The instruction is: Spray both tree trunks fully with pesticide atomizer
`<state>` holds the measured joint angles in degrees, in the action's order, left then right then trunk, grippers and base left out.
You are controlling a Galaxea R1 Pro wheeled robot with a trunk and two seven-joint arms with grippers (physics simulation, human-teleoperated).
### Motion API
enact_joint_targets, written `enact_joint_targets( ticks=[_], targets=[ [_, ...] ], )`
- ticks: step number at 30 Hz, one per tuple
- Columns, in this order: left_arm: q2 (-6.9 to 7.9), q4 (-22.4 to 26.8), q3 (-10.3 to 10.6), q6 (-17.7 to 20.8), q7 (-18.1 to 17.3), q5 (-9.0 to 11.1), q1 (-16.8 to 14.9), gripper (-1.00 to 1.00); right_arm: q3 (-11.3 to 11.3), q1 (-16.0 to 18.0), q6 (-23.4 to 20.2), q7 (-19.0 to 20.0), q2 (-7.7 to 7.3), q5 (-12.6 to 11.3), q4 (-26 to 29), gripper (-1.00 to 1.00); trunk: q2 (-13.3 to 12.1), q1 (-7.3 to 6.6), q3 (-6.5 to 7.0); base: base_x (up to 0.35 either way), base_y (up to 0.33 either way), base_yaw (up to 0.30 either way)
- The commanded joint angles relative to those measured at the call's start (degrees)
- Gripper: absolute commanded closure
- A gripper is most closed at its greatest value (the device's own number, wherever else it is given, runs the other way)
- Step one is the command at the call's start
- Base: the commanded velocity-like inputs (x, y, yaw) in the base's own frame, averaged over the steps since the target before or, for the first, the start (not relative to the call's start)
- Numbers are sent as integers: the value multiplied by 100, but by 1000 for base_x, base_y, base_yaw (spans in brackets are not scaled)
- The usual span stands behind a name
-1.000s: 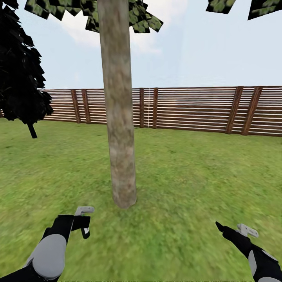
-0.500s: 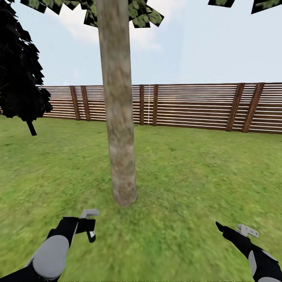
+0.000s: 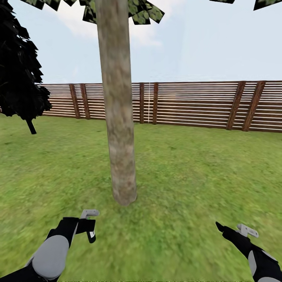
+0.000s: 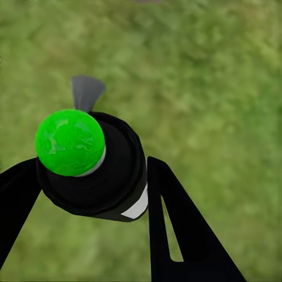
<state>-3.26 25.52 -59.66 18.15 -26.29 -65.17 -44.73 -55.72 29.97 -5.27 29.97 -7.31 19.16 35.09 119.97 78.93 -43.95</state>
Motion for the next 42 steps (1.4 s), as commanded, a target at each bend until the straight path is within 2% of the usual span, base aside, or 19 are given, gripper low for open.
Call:
enact_joint_targets(
  ticks=[1, 9, 15, 33, 37, 42],
  targets=[
    [1, 5, 2, 2, 1, 4, 0, 100, 0, 0, 0, 0, 1, 0, 3, -100, 0, 0, -9, 0, 0, 0],
    [-2, 262, 7, -19, 7, 21, -9, 100, 0, 0, 0, 0, -3, 0, -2, -100, 0, 0, -43, 0, 0, -53],
    [-52, 381, 21, -221, 2, 31, -50, 100, 0, 0, 0, 0, -7, 0, -2, -100, 0, 0, -58, 35, 0, -73],
    [-55, 375, 24, -437, 9, 31, -53, 100, 0, 0, 0, 0, -7, 0, -2, -100, 0, 0, -58, 318, 0, -29],
    [-45, 371, 17, -837, 10, 31, -51, 100, 0, 0, 0, 0, -7, 0, -2, -100, 0, 0, -58, 215, 0, -198],
    [-43, 353, 12, -1972, 21, 37, -48, 100, 0, 0, 0, 0, -7, 0, -2, -100, 0, 0, -58, 21, 0, -19]
  ],
)
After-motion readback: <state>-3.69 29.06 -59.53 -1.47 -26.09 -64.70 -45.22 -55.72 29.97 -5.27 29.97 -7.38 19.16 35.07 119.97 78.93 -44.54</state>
